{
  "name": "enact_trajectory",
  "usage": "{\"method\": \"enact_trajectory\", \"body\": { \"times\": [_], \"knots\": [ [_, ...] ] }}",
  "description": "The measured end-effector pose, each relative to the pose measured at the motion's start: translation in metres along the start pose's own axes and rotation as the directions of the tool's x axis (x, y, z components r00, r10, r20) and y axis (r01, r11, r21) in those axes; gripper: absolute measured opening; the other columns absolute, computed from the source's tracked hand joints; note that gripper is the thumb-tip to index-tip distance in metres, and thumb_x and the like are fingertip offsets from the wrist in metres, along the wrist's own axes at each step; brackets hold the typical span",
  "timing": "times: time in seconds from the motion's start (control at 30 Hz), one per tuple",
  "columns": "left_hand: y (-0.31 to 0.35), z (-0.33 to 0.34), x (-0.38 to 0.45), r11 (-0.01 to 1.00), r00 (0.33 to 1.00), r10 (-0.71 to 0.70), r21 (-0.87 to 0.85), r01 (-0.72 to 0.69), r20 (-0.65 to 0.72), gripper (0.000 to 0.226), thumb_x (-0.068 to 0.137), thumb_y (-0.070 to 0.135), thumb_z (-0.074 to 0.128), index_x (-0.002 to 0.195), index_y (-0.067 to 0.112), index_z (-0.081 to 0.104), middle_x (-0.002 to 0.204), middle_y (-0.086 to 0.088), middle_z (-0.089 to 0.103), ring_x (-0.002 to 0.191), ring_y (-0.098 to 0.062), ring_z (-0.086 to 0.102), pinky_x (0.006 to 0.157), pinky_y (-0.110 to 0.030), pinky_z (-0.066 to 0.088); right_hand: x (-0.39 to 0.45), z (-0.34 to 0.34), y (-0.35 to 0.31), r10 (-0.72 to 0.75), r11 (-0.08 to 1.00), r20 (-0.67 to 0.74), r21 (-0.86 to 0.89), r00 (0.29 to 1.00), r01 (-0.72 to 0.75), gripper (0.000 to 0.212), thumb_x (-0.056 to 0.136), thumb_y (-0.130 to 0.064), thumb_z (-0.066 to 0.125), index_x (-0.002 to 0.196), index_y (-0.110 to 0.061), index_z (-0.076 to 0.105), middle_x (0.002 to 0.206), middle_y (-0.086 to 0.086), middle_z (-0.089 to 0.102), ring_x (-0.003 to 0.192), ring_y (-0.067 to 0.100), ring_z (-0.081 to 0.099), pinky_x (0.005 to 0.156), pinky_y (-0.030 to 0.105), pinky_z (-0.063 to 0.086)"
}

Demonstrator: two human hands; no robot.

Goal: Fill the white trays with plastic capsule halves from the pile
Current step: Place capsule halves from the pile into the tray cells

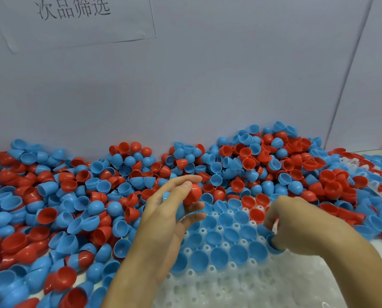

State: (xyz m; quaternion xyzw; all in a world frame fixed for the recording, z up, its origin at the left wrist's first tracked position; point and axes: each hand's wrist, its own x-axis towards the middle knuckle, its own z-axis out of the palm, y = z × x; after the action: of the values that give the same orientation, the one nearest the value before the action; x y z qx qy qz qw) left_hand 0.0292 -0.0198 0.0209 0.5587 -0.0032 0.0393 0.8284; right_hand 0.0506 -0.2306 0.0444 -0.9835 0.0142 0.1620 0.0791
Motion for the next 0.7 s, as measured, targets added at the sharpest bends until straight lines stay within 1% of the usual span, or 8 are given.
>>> {"method": "enact_trajectory", "body": {
  "times": [0.13,0.27,0.33,0.4,0.47,0.53,0.7],
  "knots": [
    [0.0043,-0.0001,-0.0016,0.996,1.0,-0.027,-0.087,0.028,0.004,0.028,0.071,0.034,0.069,0.092,0.019,0.08,0.1,-0.009,0.073,0.075,-0.023,0.07,0.066,-0.029,0.059,0.0002,-0.0012,0.0002,-0.022,1.0,0.016,-0.008,1.0,0.023,0.025,0.084,-0.013,0.072,0.105,-0.028,0.075,0.102,-0.003,0.067,0.088,0.015,0.067,0.081,0.031,0.06],
    [0.0052,-0.0003,-0.0022,0.996,0.999,-0.032,-0.083,0.032,0.002,0.027,0.074,0.034,0.067,0.092,0.018,0.08,0.1,-0.007,0.073,0.076,-0.022,0.07,0.067,-0.028,0.059,-0.0002,-0.0055,0.0055,-0.067,0.996,-0.026,0.057,0.997,0.069,0.019,0.086,-0.024,0.076,0.101,-0.034,0.073,0.102,-0.008,0.064,0.085,0.009,0.064,0.075,0.023,0.058],
    [0.0052,-0.0003,-0.0024,0.997,1.0,-0.031,-0.076,0.031,-0.001,0.027,0.074,0.033,0.067,0.092,0.017,0.079,0.099,-0.006,0.073,0.077,-0.022,0.07,0.067,-0.028,0.059,0.0001,-0.0072,0.0068,-0.086,0.992,-0.062,0.087,0.994,0.091,0.013,0.086,-0.026,0.076,0.096,-0.034,0.074,0.102,-0.009,0.065,0.085,0.008,0.065,0.077,0.023,0.058],
    [0.0052,0.0,-0.0026,0.997,1.0,-0.03,-0.066,0.03,-0.003,0.027,0.074,0.034,0.067,0.091,0.017,0.079,0.098,-0.006,0.073,0.077,-0.021,0.07,0.067,-0.028,0.059,0.0017,-0.0063,0.0065,-0.087,0.99,-0.081,0.103,0.993,0.095,0.011,0.087,-0.02,0.076,0.086,-0.031,0.074,0.098,-0.008,0.068,0.081,0.009,0.067,0.075,0.027,0.061],
    [0.0053,0.0004,-0.0027,0.998,1.0,-0.03,-0.057,0.03,-0.007,0.028,0.073,0.034,0.067,0.091,0.017,0.079,0.096,-0.006,0.074,0.076,-0.021,0.07,0.066,-0.028,0.059,0.003,-0.0039,0.005,-0.065,0.993,-0.046,0.099,0.997,0.069,0.016,0.086,-0.014,0.076,0.079,-0.028,0.072,0.09,-0.006,0.069,0.078,0.01,0.069,0.073,0.028,0.061],
    [0.0052,0.0006,-0.0026,0.998,0.999,-0.032,-0.052,0.032,-0.008,0.028,0.072,0.034,0.067,0.091,0.017,0.079,0.096,-0.005,0.074,0.076,-0.021,0.07,0.066,-0.028,0.059,0.0043,-0.002,0.0036,-0.046,0.995,-0.015,0.088,0.999,0.047,0.015,0.085,-0.013,0.077,0.079,-0.026,0.071,0.088,-0.004,0.069,0.08,0.012,0.069,0.074,0.029,0.061],
    [0.004,-0.0001,-0.0022,0.998,0.999,-0.033,-0.045,0.033,-0.01,0.027,0.073,0.033,0.067,0.09,0.016,0.079,0.096,-0.005,0.073,0.076,-0.021,0.07,0.066,-0.027,0.058,0.0053,-0.0013,0.0026,-0.037,0.995,-0.015,0.092,0.999,0.039,0.015,0.084,-0.012,0.078,0.081,-0.026,0.073,0.091,-0.004,0.067,0.083,0.012,0.067,0.076,0.028,0.061]
  ]
}}
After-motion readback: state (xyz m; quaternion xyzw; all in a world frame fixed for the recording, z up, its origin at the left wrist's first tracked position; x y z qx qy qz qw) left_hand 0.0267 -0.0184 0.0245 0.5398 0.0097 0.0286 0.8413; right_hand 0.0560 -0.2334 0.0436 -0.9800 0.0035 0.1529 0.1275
